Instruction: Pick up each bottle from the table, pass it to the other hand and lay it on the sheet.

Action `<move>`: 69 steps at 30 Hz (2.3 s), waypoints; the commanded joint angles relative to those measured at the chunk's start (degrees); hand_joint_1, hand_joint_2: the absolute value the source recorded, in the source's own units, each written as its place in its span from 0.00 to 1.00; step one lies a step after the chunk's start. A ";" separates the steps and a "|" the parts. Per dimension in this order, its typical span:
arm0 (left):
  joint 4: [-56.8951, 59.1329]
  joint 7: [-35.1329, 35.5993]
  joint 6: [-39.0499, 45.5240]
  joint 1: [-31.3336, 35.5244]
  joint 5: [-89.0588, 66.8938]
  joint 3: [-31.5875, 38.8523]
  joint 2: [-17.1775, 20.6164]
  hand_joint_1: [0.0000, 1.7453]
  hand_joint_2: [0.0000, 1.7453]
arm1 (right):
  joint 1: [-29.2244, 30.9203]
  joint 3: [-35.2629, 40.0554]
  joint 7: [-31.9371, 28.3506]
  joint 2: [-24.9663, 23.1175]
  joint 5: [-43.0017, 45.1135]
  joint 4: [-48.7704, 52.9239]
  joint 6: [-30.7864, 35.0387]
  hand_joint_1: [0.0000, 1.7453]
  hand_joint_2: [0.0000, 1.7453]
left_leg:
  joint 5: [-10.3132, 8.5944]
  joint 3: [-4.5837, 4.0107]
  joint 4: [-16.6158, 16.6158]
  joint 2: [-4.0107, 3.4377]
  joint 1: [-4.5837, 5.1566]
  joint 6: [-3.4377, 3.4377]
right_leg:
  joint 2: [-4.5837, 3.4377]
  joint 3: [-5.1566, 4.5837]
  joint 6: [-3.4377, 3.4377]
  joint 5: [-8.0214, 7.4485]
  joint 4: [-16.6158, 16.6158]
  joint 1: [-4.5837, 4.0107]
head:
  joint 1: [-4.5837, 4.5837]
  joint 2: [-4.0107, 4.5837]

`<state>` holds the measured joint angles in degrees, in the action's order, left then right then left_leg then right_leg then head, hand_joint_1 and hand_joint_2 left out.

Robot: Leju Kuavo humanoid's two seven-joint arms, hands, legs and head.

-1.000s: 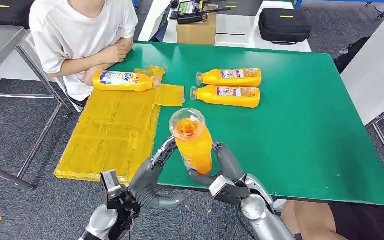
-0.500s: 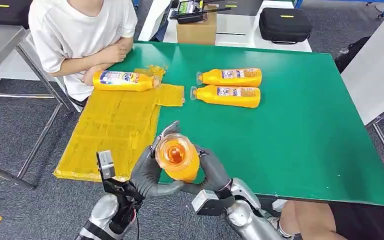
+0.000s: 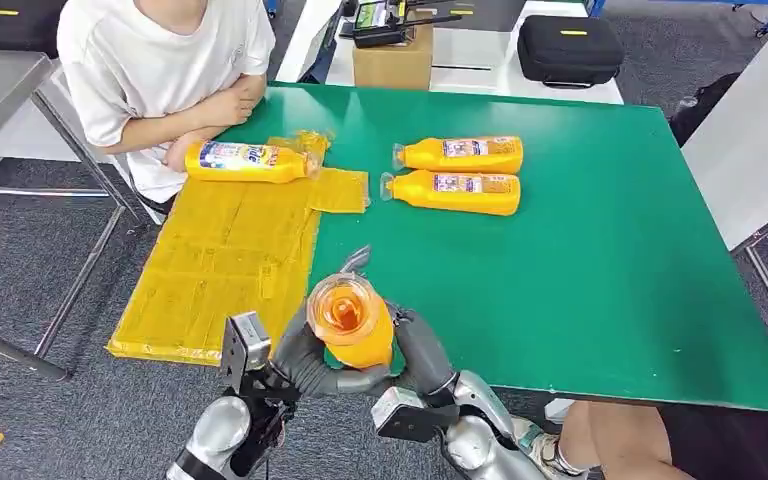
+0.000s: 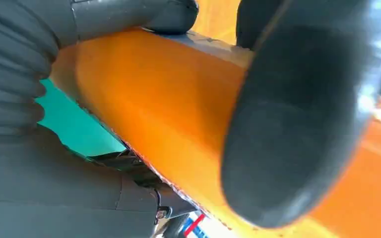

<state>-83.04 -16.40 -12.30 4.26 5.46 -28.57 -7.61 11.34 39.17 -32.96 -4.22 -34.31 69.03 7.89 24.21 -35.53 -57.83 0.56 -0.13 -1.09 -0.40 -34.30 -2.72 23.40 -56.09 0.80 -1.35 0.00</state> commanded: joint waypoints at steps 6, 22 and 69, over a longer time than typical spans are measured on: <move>-0.88 1.12 1.63 -1.60 -0.85 -4.44 1.49 0.16 1.00 | 1.76 -1.33 3.75 -1.51 1.48 -6.97 -0.62 1.00 1.00 | 0.17 0.40 0.02 -0.03 -0.01 0.08 | 0.07 0.40 0.13 0.19 0.01 -0.03 | 0.00 0.00; 3.88 9.83 -1.14 -2.97 14.94 -2.24 0.35 1.00 1.00 | 2.19 -0.79 4.60 -4.20 0.93 -10.74 4.07 0.00 1.00 | 0.08 0.23 0.06 -0.11 0.01 0.03 | -0.06 0.20 0.06 0.06 0.04 0.00 | -0.04 0.00; 17.73 3.23 34.92 21.52 -27.14 13.90 3.09 1.00 1.00 | 3.20 -1.80 2.02 -7.77 -1.79 -11.23 26.66 0.00 0.00 | -0.02 0.25 0.05 -0.05 -0.05 0.10 | 0.05 0.24 0.10 0.04 0.00 -0.05 | -0.02 0.00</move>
<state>-70.73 -13.33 22.62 22.11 -20.98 -15.56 -6.60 12.38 37.99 -30.95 -12.35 -36.00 60.94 34.99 24.13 -35.54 -57.83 0.57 -0.15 -1.05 -0.35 -34.31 -2.72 23.38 -56.15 0.78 -1.38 0.00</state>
